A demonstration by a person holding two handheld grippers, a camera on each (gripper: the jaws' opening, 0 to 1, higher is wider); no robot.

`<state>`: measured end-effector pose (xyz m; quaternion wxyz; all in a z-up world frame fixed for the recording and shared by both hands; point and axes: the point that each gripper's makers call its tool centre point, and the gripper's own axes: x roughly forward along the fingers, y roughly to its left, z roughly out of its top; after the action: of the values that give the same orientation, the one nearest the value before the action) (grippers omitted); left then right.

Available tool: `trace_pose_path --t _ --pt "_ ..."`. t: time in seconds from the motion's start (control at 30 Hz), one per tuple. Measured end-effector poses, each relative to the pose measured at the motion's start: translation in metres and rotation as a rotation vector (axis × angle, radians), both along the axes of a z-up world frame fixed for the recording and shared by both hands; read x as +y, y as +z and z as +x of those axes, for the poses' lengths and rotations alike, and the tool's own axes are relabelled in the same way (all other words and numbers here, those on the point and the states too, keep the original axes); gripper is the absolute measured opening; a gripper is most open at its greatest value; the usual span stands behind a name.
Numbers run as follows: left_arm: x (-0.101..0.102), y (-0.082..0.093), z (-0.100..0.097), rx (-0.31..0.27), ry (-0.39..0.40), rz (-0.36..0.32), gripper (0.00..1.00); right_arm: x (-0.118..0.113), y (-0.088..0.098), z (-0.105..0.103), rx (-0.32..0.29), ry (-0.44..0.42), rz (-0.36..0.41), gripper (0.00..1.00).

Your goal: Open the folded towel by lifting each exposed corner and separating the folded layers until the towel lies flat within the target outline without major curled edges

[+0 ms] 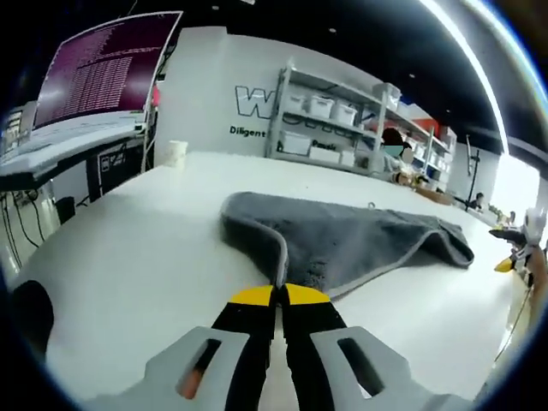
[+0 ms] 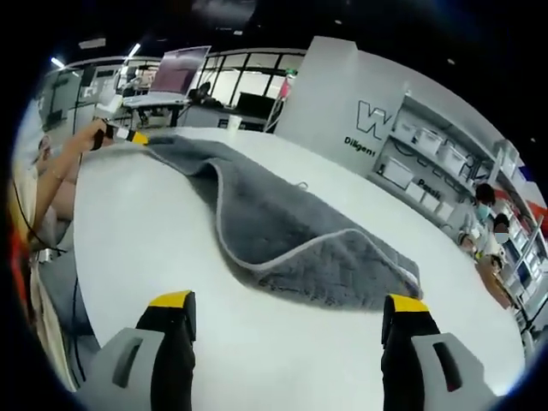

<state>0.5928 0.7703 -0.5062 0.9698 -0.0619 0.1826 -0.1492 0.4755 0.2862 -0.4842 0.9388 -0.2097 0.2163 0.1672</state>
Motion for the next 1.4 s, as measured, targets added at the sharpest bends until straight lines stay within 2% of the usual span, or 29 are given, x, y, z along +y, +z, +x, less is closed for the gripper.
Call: trace_pose_path --t 0.13,0.27,0.37,0.43,0.53,0.7,0.73,0.8,0.87,0.97,1.2,1.4 --pt "-0.001 0.000 -0.001 0.002 -0.010 0.036 0.02 -0.004 0.004 0.002 -0.012 -0.018 0.017 0.86" --pt "0.000 0.002 -0.002 -0.003 -0.018 0.034 0.02 -0.010 0.016 0.014 -0.039 -0.041 0.037 0.82" --pt "0.000 0.003 -0.003 -0.009 -0.024 0.048 0.05 -0.015 0.026 0.025 -0.066 -0.066 0.020 0.80" --pt "-0.004 0.004 -0.006 -0.010 -0.040 0.053 0.14 -0.018 0.032 0.033 -0.084 -0.075 0.020 0.75" --pt "-0.008 0.010 -0.010 -0.024 -0.053 0.024 0.33 -0.023 0.041 0.049 -0.112 -0.090 0.048 0.67" --pt "-0.014 0.020 -0.022 -0.045 -0.080 0.043 0.49 -0.034 0.038 0.072 -0.105 -0.134 0.064 0.63" --pt "-0.016 0.021 -0.025 -0.046 -0.090 0.042 0.55 -0.036 0.035 0.077 -0.098 -0.143 0.063 0.62" --pt "-0.023 0.019 -0.032 -0.028 -0.132 0.062 0.74 -0.039 0.032 0.084 -0.088 -0.152 0.072 0.60" --pt "-0.026 0.014 -0.037 -0.003 -0.155 0.100 0.86 -0.040 0.031 0.089 -0.085 -0.155 0.078 0.57" --pt "-0.032 0.005 -0.042 0.020 -0.180 0.155 0.89 -0.042 0.020 0.103 -0.049 -0.169 0.079 0.56" --pt "-0.051 -0.006 -0.045 0.031 -0.229 0.149 0.99 -0.031 0.011 0.134 -0.007 -0.146 0.061 0.49" --pt "-0.055 -0.004 -0.046 0.017 -0.242 0.137 1.00 -0.031 0.002 0.165 0.036 -0.144 0.036 0.44"
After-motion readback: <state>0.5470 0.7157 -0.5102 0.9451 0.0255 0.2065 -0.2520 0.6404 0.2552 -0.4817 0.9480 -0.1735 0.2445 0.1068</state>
